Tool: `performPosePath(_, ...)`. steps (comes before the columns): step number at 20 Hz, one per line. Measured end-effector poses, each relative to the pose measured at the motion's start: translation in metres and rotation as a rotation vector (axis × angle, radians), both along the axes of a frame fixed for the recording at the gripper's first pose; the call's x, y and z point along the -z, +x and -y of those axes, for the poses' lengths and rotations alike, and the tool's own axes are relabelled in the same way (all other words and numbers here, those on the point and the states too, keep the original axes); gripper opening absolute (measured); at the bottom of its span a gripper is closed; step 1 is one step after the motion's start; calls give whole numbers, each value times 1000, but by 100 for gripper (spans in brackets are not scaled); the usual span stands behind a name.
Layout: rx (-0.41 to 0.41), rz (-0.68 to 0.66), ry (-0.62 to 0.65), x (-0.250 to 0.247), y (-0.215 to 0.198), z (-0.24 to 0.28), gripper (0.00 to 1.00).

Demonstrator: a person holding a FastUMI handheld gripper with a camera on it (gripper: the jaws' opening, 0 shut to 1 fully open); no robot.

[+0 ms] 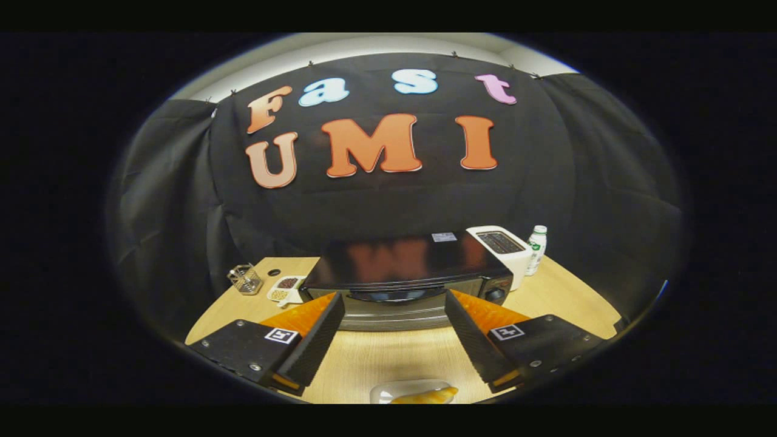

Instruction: Open the toaster oven, put the food inside, and close the toaster oven door.

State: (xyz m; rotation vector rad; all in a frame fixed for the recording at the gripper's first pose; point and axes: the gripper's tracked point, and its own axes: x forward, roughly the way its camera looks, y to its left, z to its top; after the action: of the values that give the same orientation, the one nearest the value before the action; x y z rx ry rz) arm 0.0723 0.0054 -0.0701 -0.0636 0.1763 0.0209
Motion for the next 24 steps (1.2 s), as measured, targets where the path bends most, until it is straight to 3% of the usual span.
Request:
performPosePath(12,32,-67,-86,11,76,-1,99)
performPosePath(17,36,-119,-132,30,84,-4,99)
performPosePath(24,25,-119,-94,36,82,-7,100)
